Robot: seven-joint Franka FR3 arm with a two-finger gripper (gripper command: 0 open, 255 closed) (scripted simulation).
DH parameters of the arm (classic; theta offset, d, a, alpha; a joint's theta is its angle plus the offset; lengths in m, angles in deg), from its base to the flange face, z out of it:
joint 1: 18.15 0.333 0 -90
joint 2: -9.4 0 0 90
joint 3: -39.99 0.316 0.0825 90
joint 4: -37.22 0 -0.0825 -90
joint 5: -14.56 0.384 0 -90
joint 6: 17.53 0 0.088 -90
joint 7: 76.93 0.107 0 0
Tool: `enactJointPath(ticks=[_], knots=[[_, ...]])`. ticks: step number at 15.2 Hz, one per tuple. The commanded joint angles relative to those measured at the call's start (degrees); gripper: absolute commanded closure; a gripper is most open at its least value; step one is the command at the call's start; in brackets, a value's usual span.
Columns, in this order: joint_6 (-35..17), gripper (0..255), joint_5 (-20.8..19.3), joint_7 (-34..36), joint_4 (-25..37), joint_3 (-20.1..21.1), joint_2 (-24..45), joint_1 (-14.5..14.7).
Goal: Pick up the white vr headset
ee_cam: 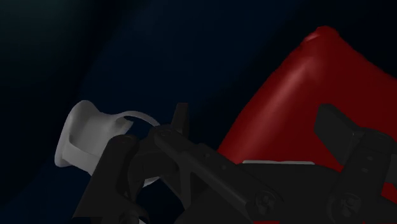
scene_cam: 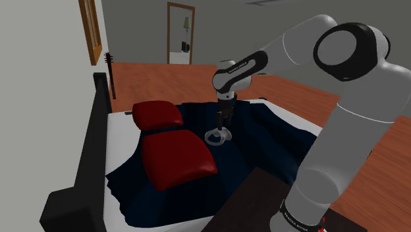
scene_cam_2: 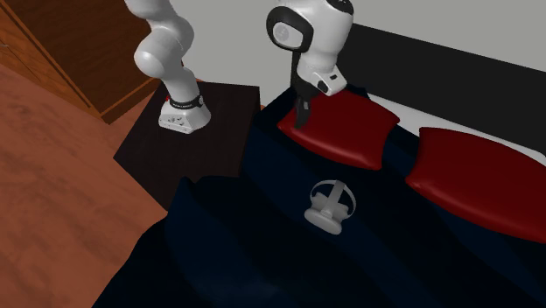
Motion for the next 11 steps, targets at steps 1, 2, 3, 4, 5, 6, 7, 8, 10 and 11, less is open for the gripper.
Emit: enactJointPath(ticks=[1, 2, 3, 4, 5, 6, 7, 8, 10, 11], knots=[[-1.74, 0, 0.11, -1.10, 2.54, -0.53, 4.20, -0.45], [-2.42, 0, 0.24, -1.69, 4.03, -0.78, 6.35, -0.73], [-3.05, 0, 0.39, -2.29, 5.60, -0.99, 8.51, -1.03], [-3.60, 0, 0.56, -2.87, 7.24, -1.19, 10.67, -1.35], [-4.09, 0, 0.75, -3.44, 8.94, -1.35, 12.84, -1.68], [-4.51, 0, 0.95, -4.00, 10.72, -1.49, 15.00, -2.04], [-4.87, 0, 1.16, -4.55, 12.57, -1.60, 17.17, -2.42], [-5.15, 0, 1.38, -5.08, 14.50, -1.69, 19.34, -2.81], [-5.52, 0, 1.82, -6.08, 18.59, -1.80, 23.70, -3.66], [-5.59, 0, 2.03, -6.55, 20.76, -1.82, 25.89, -4.12]])
